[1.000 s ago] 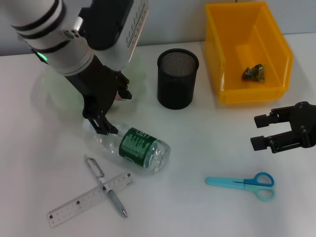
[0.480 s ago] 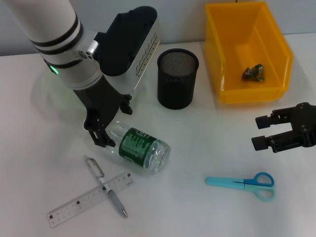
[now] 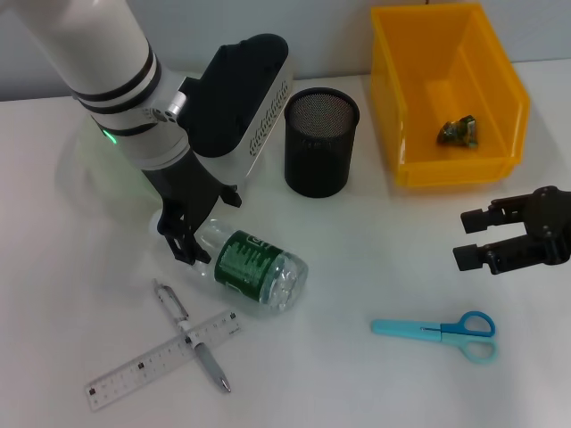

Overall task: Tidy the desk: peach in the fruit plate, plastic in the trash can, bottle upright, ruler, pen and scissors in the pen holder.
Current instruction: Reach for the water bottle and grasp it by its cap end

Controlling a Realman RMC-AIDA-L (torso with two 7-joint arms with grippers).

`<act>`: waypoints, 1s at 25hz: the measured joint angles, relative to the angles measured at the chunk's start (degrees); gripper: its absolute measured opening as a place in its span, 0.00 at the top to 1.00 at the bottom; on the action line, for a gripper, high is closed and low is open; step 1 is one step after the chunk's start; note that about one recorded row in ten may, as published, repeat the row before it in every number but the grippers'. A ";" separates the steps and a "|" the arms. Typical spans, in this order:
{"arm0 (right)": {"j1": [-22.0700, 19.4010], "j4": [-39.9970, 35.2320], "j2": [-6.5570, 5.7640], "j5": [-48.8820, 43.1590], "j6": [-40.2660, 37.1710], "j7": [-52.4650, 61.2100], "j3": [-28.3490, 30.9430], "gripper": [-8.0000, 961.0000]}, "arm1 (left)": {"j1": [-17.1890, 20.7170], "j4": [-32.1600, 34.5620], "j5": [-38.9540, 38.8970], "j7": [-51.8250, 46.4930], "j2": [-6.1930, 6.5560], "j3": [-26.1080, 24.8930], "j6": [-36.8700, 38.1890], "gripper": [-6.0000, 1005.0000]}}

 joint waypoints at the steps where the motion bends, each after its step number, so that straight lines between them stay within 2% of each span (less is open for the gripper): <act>1: -0.01 0.15 0.01 0.00 0.13 0.00 0.00 0.16 | 0.00 -0.11 -0.06 0.09 -0.01 0.11 -0.13 0.17; 9: 0.35 1.28 -0.22 -0.09 0.98 -0.30 -0.14 0.16 | -0.41 -2.87 -0.76 0.51 -0.08 3.27 -3.59 0.17; 25: 0.50 1.41 -0.24 -0.09 1.60 -0.46 -0.28 0.16 | -0.91 -6.33 -0.94 0.40 -0.09 5.50 -6.28 0.17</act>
